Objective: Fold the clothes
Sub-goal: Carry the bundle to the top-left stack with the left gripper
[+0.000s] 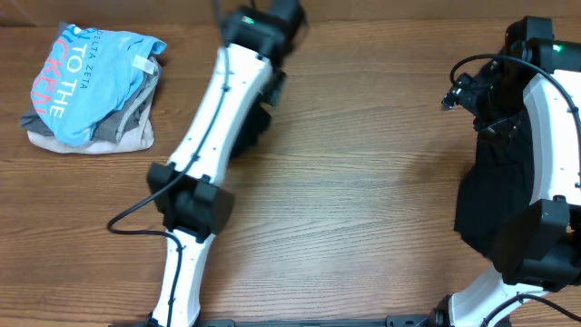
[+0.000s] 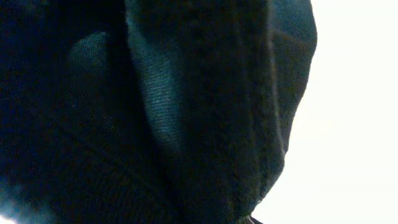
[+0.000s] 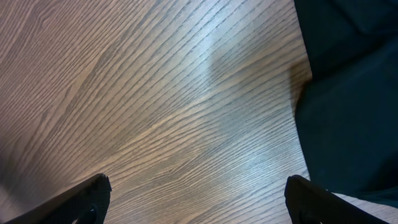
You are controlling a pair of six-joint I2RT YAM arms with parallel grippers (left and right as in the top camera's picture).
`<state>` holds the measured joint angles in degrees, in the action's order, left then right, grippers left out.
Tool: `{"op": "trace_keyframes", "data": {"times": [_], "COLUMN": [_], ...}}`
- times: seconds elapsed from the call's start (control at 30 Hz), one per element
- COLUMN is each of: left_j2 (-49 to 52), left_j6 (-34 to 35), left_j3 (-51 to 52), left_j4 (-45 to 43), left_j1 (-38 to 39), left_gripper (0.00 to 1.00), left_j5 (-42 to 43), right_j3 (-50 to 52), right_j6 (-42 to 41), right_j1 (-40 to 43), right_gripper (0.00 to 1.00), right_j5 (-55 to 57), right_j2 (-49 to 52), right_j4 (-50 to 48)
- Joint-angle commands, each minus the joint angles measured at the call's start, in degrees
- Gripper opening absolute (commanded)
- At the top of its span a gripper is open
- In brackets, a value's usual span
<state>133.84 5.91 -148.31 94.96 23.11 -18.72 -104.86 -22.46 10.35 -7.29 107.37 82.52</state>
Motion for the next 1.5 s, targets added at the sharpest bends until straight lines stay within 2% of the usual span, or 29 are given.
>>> {"op": "trace_keyframes", "data": {"times": [0.0, 0.1, 0.2, 0.3, 0.37, 0.43, 0.53, 0.63, 0.83, 0.9, 1.1, 1.2, 1.47], "left_j2": [-0.9, -0.9, -0.9, -0.9, -0.8, -0.8, -0.8, -0.7, -0.2, -0.2, -0.1, -0.1, -0.1], "left_j6": [-6.9, -12.9, -14.8, -22.7, -32.8, -33.6, -37.9, -48.4, -57.0, -59.7, -59.9, -59.9, -58.1], "left_j3": [-8.8, -14.6, -18.3, -19.6, -19.5, -19.5, -19.5, -18.8, -14.3, -10.6, 1.5, 5.7, 11.4], "left_j4": [1.5, 1.2, -1.7, -8.8, -18.2, -22.5, -26.0, -25.8, -27.1, -29.4, -42.7, -47.8, -49.7], "left_j1": [-4.8, -9.0, -12.9, -17.5, -21.3, -23.2, -26.9, -31.8, -40.2, -42.6, -45.7, -45.7, -45.7], "left_gripper": [0.04, 0.04, 0.04, 0.04, 0.04, 0.04, 0.04, 0.04, 0.04, 0.04, 0.04, 0.04, 0.04], "left_j5": [-1.3, -2.8, -10.2, -13.0, -12.8, -12.7, -7.3, 5.2, 11.1, 15.5, 14.7, 10.7, 6.8], "right_j3": [-1.2, -1.2, -1.2, -1.2, -1.2, -1.2, -1.2, -1.2, -1.2, -1.2, -1.2, -1.2, -1.2], "right_j6": [0.4, 0.4, 0.4, 0.4, 0.4, 0.4, 0.4, 0.4, 0.4, 0.4, 0.4, 0.4, 0.4], "right_j1": [-0.1, -0.1, -0.1, -0.1, -0.1, -0.1, -0.1, -0.1, -0.1, -0.1, -0.1, -0.1, -0.1], "right_gripper": [0.94, 0.94, 0.94, 0.94, 0.94, 0.94, 0.93, 0.93, 0.93, 0.93, 0.93, 0.93, 0.93], "right_j5": [-0.3, -0.3, -0.3, -0.3, -0.3, -0.2, -0.2, -0.2, -0.2, -0.2, 0.2, 0.2, 0.2], "right_j2": [-0.6, -0.6, -0.6, -0.6, -0.6, -0.6, -0.6, -0.6, -0.6, -0.6, -0.6, -0.6, -0.6], "right_j4": [-0.2, -0.3, -0.3, -0.1, 0.8, 1.5, 2.3, 2.5, 2.8, 3.2, 4.7, 4.8, 4.4]}}
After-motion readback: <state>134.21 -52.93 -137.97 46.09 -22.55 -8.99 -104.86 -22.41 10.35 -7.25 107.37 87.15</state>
